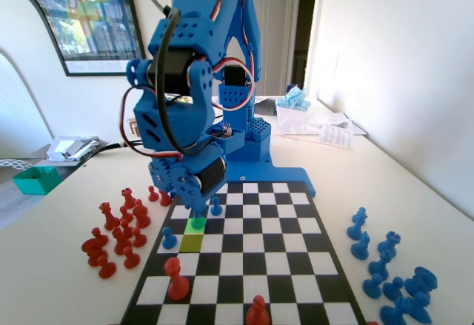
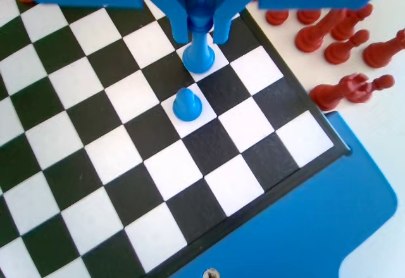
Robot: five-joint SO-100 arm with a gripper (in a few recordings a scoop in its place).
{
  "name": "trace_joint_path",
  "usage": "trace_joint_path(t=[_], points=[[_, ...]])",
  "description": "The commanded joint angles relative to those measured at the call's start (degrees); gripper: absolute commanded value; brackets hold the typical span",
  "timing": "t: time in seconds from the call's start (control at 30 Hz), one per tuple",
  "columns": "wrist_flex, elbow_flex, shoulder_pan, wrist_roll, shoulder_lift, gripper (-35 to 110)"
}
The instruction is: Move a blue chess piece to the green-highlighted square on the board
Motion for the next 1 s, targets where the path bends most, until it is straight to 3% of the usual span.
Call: trace_joint_path(t=[0.0,0.33,0.57,0.97], points=[[0.0,0.09,0.97,-0.88,4.83,1],[-0.44,0.44,0.97,-1.14,4.75,4],[-0.35,-0.26,0.79,-0.88,4.66,15],[10.2,-11.16,-0.09,0.53,7.03,18]])
